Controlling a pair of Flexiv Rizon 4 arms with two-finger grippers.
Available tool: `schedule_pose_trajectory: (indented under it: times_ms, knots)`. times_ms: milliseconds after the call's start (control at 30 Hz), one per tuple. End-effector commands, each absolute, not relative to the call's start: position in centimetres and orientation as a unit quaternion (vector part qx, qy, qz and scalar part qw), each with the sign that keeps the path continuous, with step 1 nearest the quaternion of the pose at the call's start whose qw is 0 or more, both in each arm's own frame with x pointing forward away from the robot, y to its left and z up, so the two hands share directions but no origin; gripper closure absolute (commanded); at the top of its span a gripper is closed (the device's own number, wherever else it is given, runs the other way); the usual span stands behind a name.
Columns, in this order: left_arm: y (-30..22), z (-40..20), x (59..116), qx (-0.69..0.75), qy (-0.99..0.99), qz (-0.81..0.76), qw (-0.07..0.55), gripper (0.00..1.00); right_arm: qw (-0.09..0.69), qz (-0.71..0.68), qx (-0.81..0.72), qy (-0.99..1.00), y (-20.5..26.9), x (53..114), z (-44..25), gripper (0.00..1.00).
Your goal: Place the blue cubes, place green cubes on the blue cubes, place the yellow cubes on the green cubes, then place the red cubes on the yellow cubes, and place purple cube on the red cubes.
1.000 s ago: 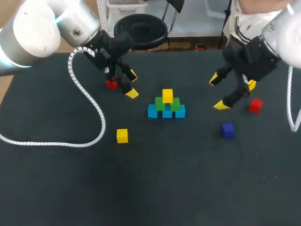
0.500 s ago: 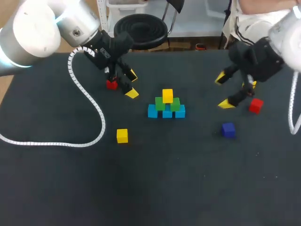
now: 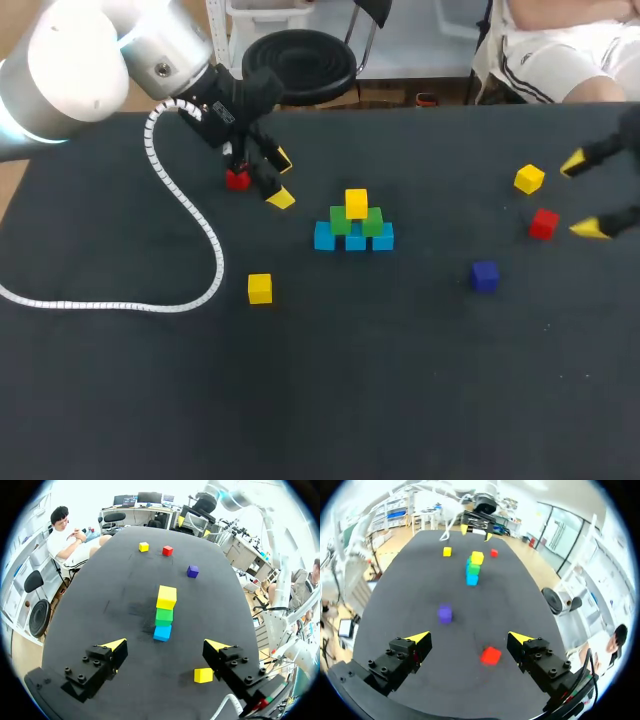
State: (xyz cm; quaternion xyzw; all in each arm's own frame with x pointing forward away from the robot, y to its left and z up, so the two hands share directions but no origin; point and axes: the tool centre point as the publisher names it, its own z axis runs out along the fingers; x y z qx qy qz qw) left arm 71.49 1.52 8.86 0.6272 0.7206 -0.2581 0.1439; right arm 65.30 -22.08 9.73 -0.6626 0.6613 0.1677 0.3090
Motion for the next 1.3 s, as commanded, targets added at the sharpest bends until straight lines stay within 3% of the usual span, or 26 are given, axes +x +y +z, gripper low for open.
schedule_pose_trajectory:
  times_ms: [33, 167, 1033, 1300]
  knots:
    - [1.6, 8.9, 71.5, 0.628, 0.720, -0.258, 0.144, 0.00, 0.319, 0.202, -0.678, 0.631, -24.0, 66.7, 9.2, 0.00]
    - [1.6, 8.9, 71.5, 0.628, 0.720, -0.258, 0.144, 0.00, 0.288, 0.201, -0.665, 0.659, -24.2, 68.0, 8.8, 0.00]
    - [1.6, 8.9, 71.5, 0.628, 0.720, -0.258, 0.144, 0.00, 0.288, 0.201, -0.665, 0.659, -24.2, 68.0, 8.8, 0.00]
    - [1.6, 8.9, 71.5, 0.628, 0.720, -0.258, 0.144, 0.00, 0.306, 0.207, -0.705, 0.606, -27.3, 71.2, 9.7, 0.00]
